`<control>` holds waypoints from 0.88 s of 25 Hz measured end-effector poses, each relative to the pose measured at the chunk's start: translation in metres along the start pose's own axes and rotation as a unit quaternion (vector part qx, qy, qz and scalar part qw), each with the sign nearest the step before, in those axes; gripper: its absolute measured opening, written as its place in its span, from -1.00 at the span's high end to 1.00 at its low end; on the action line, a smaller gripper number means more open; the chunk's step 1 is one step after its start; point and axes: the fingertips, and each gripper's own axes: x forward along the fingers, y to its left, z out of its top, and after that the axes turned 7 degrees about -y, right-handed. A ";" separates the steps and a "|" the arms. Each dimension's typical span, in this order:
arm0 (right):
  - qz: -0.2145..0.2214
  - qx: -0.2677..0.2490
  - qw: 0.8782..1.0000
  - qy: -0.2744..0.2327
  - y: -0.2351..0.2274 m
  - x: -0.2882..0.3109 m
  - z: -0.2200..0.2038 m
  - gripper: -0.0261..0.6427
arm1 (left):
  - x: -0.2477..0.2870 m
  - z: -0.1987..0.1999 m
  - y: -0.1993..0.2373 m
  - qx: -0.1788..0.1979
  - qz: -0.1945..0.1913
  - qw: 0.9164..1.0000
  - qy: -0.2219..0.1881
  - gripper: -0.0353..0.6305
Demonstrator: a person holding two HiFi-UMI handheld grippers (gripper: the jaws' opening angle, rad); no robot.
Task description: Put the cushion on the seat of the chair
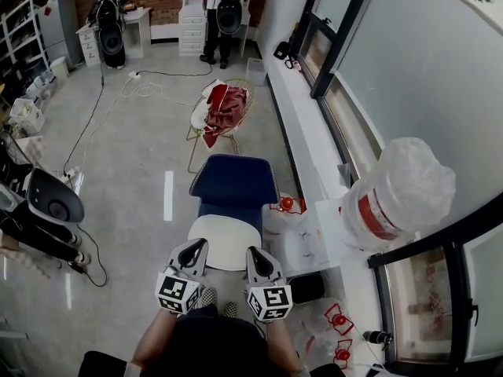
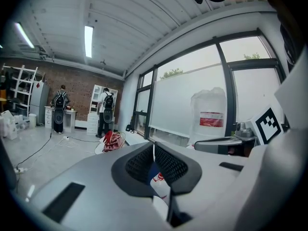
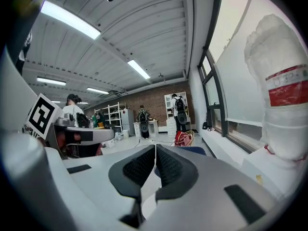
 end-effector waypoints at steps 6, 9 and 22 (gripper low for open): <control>-0.006 -0.004 1.000 0.005 -0.002 -0.003 0.002 0.83 | 0.001 0.000 -0.005 0.000 -0.005 1.000 0.006 0.82; -0.008 -0.005 1.000 0.004 -0.003 -0.005 0.002 0.83 | 0.002 0.000 -0.008 0.001 -0.008 1.000 0.005 0.82; -0.010 -0.006 1.000 0.011 0.001 -0.004 -0.005 0.83 | -0.002 -0.003 -0.002 -0.003 -0.004 1.000 0.009 0.82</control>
